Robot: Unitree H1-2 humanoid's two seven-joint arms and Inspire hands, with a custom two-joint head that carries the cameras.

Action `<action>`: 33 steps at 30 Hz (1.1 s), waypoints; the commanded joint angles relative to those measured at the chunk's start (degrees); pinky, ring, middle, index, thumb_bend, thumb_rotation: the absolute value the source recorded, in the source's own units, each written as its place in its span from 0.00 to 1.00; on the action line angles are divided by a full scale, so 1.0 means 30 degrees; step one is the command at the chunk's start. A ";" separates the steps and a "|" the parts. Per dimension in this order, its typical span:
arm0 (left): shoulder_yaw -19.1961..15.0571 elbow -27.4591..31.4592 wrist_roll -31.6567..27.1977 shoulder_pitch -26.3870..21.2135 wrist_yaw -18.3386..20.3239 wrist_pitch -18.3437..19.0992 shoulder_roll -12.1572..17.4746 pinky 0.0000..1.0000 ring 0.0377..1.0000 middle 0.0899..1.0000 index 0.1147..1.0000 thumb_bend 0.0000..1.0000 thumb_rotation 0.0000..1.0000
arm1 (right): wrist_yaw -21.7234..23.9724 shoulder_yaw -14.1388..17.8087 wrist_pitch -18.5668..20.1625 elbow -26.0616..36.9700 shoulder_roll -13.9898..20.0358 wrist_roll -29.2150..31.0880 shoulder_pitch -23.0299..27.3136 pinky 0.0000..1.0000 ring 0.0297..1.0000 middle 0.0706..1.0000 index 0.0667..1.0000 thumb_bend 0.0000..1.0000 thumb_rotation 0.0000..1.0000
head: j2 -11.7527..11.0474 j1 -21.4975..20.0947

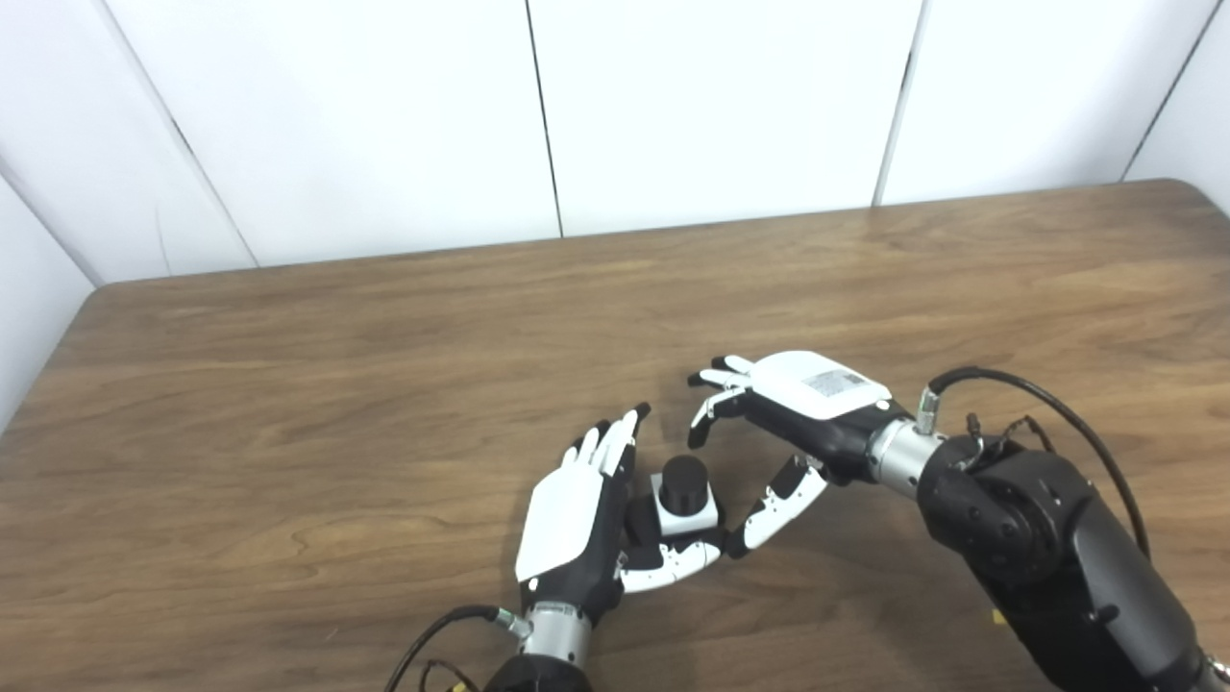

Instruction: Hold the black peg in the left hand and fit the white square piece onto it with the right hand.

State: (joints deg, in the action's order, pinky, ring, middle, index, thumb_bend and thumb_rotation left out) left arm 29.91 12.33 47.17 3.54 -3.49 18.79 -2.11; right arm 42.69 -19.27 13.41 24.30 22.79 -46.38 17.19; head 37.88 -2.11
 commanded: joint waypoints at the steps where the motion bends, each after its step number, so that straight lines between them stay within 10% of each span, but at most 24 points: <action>1: 0.0497 0.0616 -0.0032 0.0508 0.0028 -0.0817 -0.0213 1.00 1.00 0.98 0.99 1.00 0.51 | -0.0212 0.0515 0.0343 0.1052 -0.0136 0.0094 0.0859 0.97 1.00 0.96 0.70 0.87 0.41 | -0.0030 0.0009; 20: -0.3004 0.3339 -0.3306 0.0621 0.0276 -0.1166 -0.0044 0.95 1.00 1.00 1.00 0.97 0.67 | -0.0735 0.3156 0.1405 0.2184 0.0069 0.1324 0.0234 0.94 1.00 0.98 0.80 0.90 0.43 | -0.0586 -0.0227; 30: -0.6176 0.4337 -0.4545 0.0057 0.0908 -0.0609 0.0929 0.81 0.91 0.96 1.00 0.90 0.97 | -0.1726 0.4820 0.1938 0.2305 0.0571 0.2335 -0.1290 0.82 1.00 0.97 0.87 0.88 0.63 | -0.0633 -0.0388; 33: -0.7151 0.4316 -0.5586 -0.0046 0.1017 -0.0854 0.1164 0.90 0.95 0.97 1.00 0.83 1.00 | -0.2215 0.5265 0.1804 0.2116 0.0705 0.2740 -0.1744 0.82 0.98 0.96 0.88 0.83 0.66 | -0.0689 -0.0406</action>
State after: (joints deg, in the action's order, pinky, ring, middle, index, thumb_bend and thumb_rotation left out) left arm 9.44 23.04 31.54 5.04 0.01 17.73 0.81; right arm 38.54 -4.89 19.42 29.49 23.55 -39.00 11.18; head 35.77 -3.25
